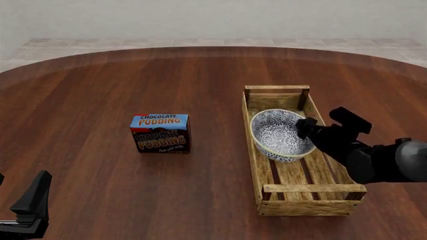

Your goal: Pick up the bowl on the left and put it in the tray.

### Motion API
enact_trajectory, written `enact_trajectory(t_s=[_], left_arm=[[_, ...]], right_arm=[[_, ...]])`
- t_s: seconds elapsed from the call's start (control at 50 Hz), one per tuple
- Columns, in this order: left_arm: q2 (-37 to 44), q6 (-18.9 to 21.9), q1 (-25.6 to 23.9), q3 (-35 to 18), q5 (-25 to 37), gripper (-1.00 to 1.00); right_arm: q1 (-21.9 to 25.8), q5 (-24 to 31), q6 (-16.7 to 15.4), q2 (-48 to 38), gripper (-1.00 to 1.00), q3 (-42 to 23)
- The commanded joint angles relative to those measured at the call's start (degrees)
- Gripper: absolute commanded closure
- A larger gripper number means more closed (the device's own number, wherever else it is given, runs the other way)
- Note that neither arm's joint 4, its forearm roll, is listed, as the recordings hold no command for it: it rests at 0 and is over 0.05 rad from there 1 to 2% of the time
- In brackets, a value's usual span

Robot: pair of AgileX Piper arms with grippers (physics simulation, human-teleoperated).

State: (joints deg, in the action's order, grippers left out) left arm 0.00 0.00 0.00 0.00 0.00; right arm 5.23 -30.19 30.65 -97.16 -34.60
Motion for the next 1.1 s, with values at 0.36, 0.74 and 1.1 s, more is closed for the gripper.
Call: enact_trajectory(t_s=[0.36, 0.74, 1.1], left_arm=[[0.0, 0.0, 0.0, 0.0, 0.0, -1.0], [0.0, 0.0, 0.0, 0.0, 0.0, -1.0], [0.0, 0.0, 0.0, 0.0, 0.0, -1.0]], right_arm=[[1.2, 2.0, -0.8, 9.0, -1.0, 3.4], [7.1, 13.7, -4.0, 29.4, -1.0, 5.5], [13.8, 15.6, -11.9, 30.5, -1.0, 4.4]])
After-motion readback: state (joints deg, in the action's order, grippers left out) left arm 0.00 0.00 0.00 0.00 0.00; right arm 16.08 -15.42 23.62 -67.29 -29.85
